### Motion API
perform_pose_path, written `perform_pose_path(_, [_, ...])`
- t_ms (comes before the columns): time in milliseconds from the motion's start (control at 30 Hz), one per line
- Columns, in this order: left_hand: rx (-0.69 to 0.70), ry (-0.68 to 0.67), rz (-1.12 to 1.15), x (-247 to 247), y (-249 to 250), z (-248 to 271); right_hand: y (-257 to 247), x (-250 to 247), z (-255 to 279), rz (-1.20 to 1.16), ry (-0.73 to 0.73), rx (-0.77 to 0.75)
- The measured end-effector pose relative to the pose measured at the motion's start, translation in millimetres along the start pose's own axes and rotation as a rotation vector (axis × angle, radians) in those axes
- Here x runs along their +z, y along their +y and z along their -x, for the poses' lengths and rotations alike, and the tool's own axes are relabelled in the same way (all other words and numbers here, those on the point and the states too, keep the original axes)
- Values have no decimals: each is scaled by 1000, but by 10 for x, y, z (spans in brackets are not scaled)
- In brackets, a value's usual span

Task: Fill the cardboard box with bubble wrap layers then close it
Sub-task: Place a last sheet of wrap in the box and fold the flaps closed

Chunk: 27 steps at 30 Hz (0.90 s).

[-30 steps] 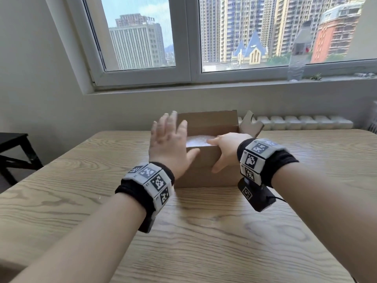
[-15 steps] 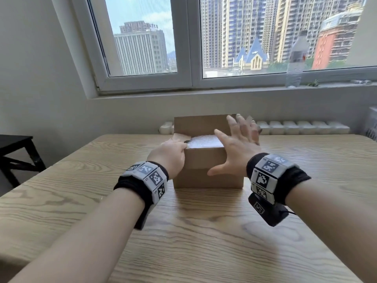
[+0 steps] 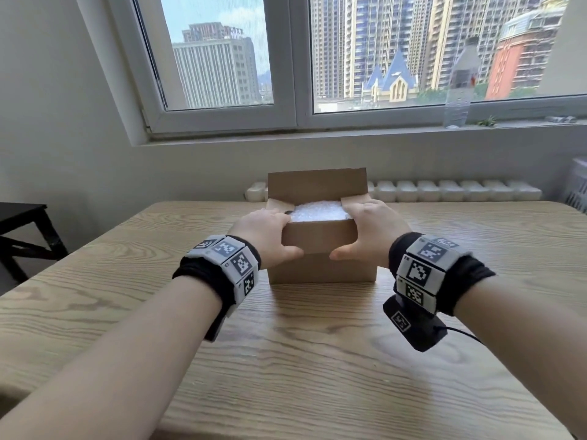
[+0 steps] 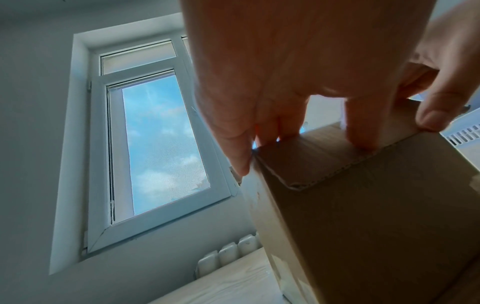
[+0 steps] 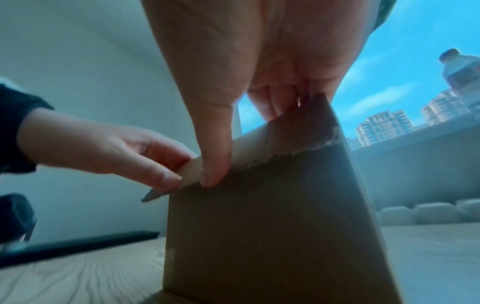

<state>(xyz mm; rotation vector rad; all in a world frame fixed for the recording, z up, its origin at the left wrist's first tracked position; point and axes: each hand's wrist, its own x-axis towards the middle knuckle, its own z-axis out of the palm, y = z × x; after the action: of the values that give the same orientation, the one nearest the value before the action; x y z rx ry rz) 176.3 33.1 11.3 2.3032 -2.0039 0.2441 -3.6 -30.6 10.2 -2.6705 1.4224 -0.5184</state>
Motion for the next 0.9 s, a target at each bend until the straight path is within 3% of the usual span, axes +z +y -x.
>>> perform_pose_path(67, [5,-10,-25,6,1,2,-24,-30,3,165,-93,-44])
perform_pose_path(167, [6,-2,-47,2,-8,-16,-36,-71,-34,185,-118,-44])
perform_pose_path(333, [-50,-30,261,-194,-83,-41,93,-309,-111,-96,-122,20])
perform_pose_path(433, [-125,62,528,-230,-189,-67,196,-386,-177,-254,-79,58])
perform_pose_path(533, [-231,188,624,-148,-231,-123,247,-305,-237,-329,42,121])
perform_pose_path(667, [-284,271,557,-58,-183,-155,226,-143,-282,-357,179,200])
perform_pose_path(800, [-284,222,444,-29,-211,-253,268,-105,-364,-360,73,278])
perform_pose_path(900, [-193,119,270,-89,-183,-307,307,-131,-435,-510,-17,303])
